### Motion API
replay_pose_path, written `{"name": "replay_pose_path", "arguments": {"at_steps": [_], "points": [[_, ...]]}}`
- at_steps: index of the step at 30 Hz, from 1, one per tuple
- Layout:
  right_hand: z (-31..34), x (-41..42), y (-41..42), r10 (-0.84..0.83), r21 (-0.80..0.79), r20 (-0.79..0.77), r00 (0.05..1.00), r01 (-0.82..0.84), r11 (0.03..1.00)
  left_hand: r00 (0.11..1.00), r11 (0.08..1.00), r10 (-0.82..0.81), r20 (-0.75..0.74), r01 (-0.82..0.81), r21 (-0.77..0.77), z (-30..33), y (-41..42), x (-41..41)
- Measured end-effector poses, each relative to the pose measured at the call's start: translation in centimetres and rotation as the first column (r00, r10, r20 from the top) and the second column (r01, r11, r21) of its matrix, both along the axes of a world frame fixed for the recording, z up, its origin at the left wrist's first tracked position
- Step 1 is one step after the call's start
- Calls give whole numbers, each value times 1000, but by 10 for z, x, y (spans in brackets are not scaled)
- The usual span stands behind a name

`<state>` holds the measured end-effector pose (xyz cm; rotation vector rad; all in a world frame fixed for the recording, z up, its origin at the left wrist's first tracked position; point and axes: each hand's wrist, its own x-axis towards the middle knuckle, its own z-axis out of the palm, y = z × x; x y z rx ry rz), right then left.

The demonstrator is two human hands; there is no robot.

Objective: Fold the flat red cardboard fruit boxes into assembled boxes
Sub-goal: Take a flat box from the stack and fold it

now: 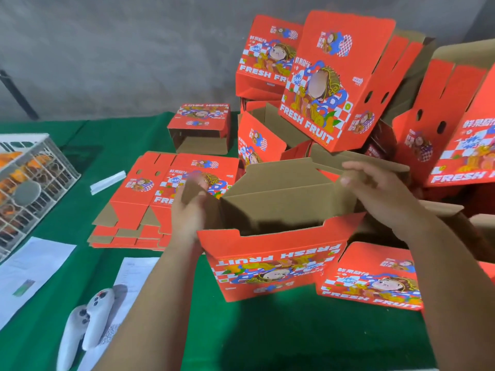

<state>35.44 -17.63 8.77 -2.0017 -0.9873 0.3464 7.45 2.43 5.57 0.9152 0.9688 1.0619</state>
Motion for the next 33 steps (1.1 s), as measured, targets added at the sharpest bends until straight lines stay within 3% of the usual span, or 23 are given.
{"name": "replay_pose_path", "arguments": {"at_steps": [2,5,6,8,11,14,17,19,24,26,28,30,32,33], "points": [[-4,-7,5,59,8,-97,994,-58,998,999,1000,-11,40,10,28,-1,3,7],[-17,-7,8,193,258,-245,950,-128,958,1000,999,18,8,-18,44,-5,12,11],[-26,-10,5,250,271,-209,945,-190,944,999,998,34,-2,-34,46,-7,16,9],[-40,-22,-5,313,153,-124,942,-293,944,998,999,50,-27,-49,22,-15,24,5],[-55,-29,-10,157,-67,103,982,-151,986,996,996,89,-6,-89,-5,-22,29,2],[-53,-27,4,20,-180,130,991,3,984,992,998,65,112,-65,-5,-26,22,5],[-53,-26,10,-21,-272,237,971,88,958,992,996,35,125,-45,74,-25,20,7],[-57,-28,12,-35,-274,278,960,114,955,991,989,12,131,-32,148,-24,19,6],[-60,-32,19,-114,-265,151,982,151,952,997,933,-77,27,62,354,-36,6,-8],[-58,-37,22,-189,-231,300,935,263,937,999,903,-48,-24,54,427,-38,0,-12],[-49,-55,25,-233,-67,525,818,312,948,996,863,-8,-83,49,503,-32,0,-13],[-43,-81,32,-23,21,634,773,13,1000,980,805,2,-198,115,582,-25,3,-12],[-46,-112,40,331,-141,610,720,-313,939,932,725,38,-360,222,652,-18,4,-10],[-51,-124,43,431,-241,586,686,-360,901,908,682,75,-412,255,686,-16,2,-8]]}}
